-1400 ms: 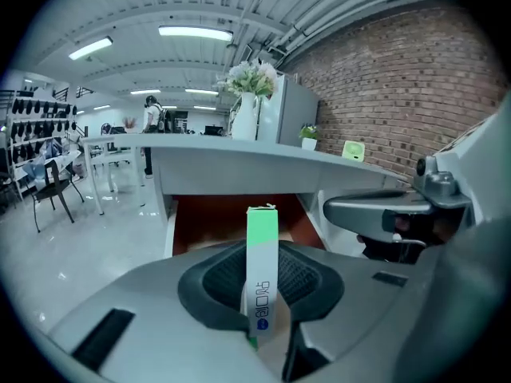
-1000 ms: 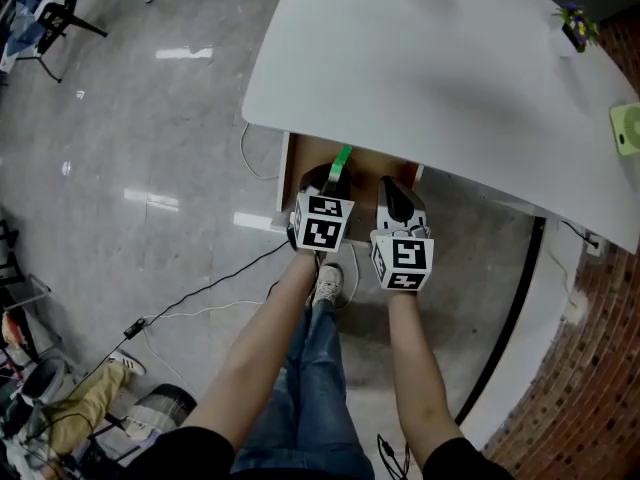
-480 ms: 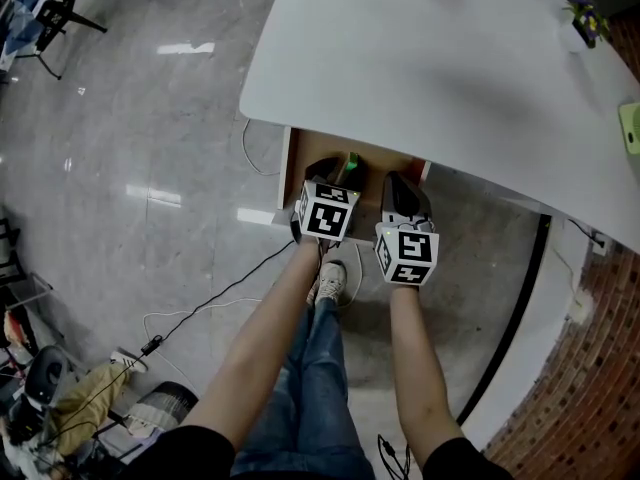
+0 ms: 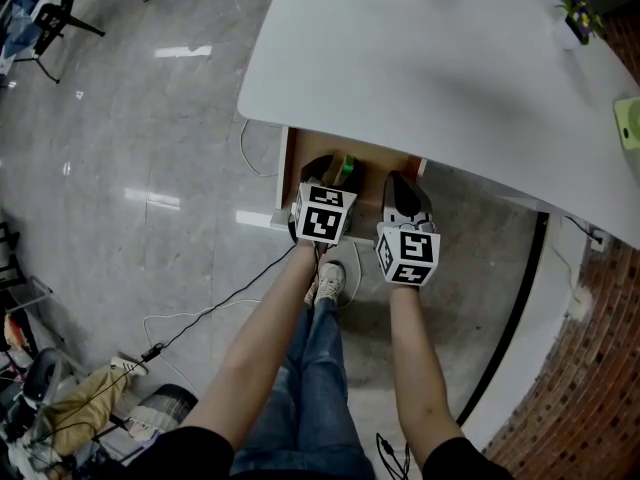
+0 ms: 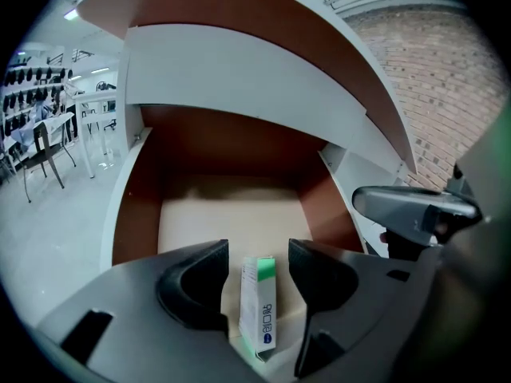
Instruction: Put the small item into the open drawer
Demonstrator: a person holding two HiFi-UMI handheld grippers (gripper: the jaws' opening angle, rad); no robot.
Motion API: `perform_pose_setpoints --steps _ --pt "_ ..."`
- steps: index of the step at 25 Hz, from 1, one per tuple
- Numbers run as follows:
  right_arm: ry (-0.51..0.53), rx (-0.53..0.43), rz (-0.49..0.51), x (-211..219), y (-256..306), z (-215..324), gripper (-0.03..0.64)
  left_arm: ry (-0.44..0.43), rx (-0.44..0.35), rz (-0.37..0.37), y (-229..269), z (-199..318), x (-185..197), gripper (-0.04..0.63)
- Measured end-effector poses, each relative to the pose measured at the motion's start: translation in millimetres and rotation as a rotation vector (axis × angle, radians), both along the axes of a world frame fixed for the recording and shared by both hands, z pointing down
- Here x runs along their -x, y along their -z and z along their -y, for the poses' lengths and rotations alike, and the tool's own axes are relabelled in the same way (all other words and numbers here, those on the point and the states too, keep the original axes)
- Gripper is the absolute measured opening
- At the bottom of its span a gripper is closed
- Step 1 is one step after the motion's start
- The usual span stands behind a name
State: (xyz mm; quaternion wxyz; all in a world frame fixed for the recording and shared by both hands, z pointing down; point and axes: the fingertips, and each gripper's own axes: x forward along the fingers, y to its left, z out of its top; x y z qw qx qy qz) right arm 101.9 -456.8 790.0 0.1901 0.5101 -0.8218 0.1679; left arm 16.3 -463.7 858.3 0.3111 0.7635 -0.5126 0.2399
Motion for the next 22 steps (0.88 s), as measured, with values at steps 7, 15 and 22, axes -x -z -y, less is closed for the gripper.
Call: perform_pose_setpoints --steps 7,15,22 --pt "-0.004 -0.004 0.016 4 37 -16 0.000 0.032 -0.092 -0.033 64 -13 10 0.105" --pt "-0.041 -0.071 0.057 1 143 -43 0.000 0.055 -0.290 -0.083 194 -38 31 0.025" --pt "-0.063 -0.208 0.074 -14 273 -58 0.000 0.008 -0.486 -0.074 344 -53 35 0.021"
